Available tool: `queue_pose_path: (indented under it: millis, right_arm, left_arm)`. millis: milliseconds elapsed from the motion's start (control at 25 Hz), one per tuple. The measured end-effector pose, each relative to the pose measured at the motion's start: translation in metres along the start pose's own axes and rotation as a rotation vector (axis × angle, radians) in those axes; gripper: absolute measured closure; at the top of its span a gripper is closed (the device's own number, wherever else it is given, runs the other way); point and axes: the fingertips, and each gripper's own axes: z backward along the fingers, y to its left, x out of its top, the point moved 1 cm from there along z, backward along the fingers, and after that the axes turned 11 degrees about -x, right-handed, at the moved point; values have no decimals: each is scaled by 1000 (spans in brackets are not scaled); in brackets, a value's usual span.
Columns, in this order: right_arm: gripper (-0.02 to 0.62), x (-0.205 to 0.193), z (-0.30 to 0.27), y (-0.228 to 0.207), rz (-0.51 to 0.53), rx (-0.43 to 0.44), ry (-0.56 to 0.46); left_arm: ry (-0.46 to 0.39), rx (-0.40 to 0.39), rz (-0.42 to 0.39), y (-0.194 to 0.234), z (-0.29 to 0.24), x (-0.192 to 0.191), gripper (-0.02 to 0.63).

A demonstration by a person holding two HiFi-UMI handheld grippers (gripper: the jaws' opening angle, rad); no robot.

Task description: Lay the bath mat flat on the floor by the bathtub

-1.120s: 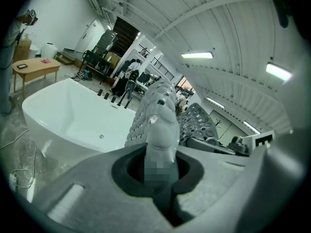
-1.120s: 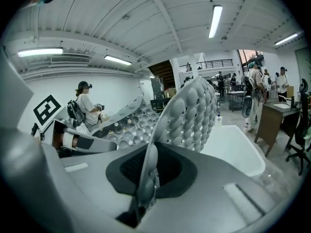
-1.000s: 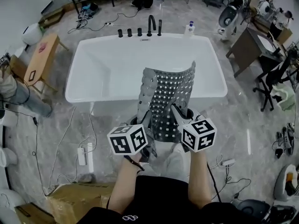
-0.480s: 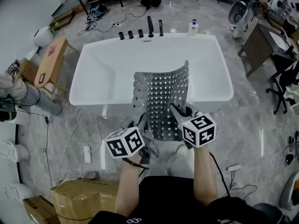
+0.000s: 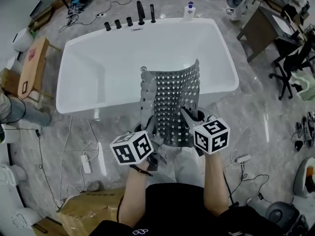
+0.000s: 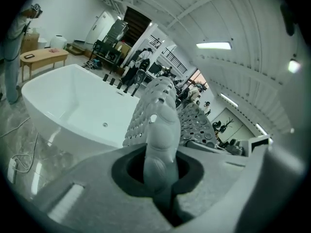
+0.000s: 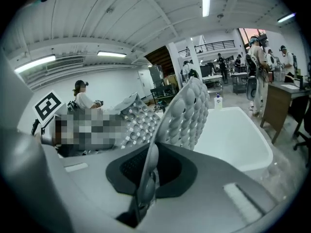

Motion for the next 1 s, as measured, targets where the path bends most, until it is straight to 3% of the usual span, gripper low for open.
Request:
queue_pose_path:
  millis: [280,760,1000]
  right_arm:
    - [575,-45,-28,26,-72,-47,88]
    - [575,-110,-64,56,-36,70,246]
    - [575,-144,-68,56,-10,73,292]
  left_arm:
    - [102,10,31,54,12,-12,583]
    - [134,109,143,111,19,-60,583]
    - [181,130,171,125,10,-93,582]
